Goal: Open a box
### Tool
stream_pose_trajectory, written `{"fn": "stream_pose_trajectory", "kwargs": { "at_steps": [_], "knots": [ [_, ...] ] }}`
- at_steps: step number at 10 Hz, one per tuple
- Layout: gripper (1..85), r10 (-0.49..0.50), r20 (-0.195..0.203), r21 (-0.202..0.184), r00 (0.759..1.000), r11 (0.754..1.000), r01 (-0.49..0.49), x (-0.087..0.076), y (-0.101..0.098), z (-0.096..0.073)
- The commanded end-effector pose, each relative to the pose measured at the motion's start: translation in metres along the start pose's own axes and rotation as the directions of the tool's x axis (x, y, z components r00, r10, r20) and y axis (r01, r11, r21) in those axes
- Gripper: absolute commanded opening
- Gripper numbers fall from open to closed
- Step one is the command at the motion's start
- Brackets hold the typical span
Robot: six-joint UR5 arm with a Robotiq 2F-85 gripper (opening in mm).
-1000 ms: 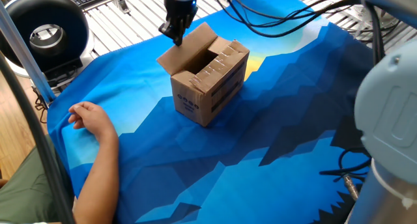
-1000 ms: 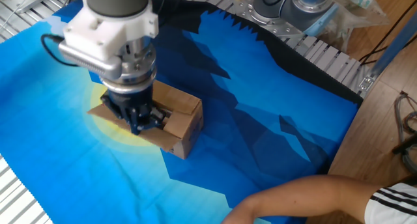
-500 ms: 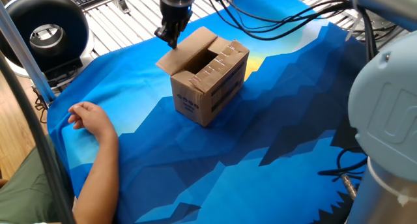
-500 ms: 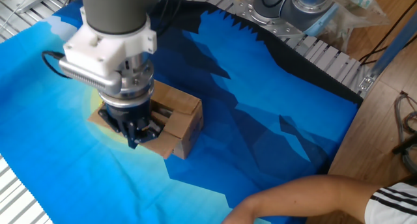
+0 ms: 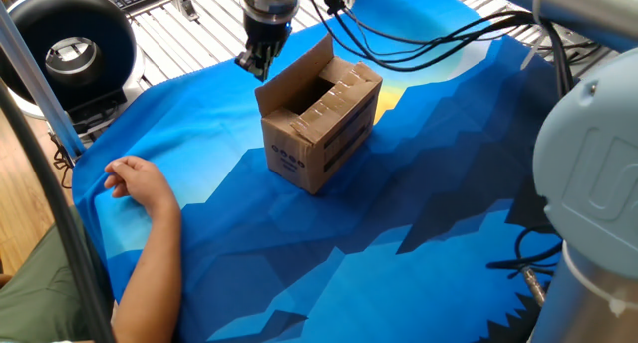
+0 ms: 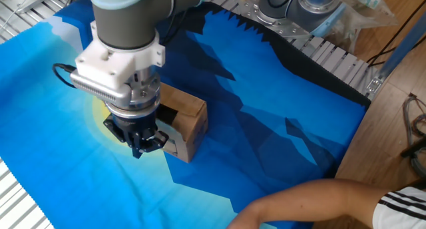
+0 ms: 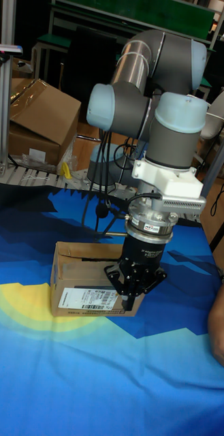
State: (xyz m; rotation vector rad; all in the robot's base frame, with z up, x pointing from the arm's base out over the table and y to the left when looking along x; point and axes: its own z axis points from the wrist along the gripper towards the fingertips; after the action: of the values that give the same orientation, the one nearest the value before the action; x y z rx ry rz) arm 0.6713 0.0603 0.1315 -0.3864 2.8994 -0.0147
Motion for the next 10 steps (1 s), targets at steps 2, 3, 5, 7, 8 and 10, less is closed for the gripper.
{"fn": "stream_pose_trajectory", "kwargs": {
  "at_steps": [2, 3, 5, 7, 8, 10],
  "knots": [
    [1.3, -0.043, -0.077, 0.084, 0.996, 0.995, 0.050, -0.007, -0.019, -0.046],
    [1.3, -0.069, -0.094, 0.116, 0.993, 0.990, 0.080, -0.015, -0.026, -0.068],
    [1.3, -0.056, -0.132, 0.126, 0.990, 0.989, 0.073, -0.006, -0.023, -0.106],
    [1.3, 0.044, -0.148, 0.080, 0.988, 0.996, -0.032, 0.012, -0.004, -0.122],
    [1.3, 0.090, -0.143, 0.048, 0.986, 0.995, -0.084, 0.024, 0.008, -0.124],
    [1.3, 0.131, -0.118, 0.022, 0.984, 0.991, -0.129, 0.052, 0.018, -0.115]
  ]
}}
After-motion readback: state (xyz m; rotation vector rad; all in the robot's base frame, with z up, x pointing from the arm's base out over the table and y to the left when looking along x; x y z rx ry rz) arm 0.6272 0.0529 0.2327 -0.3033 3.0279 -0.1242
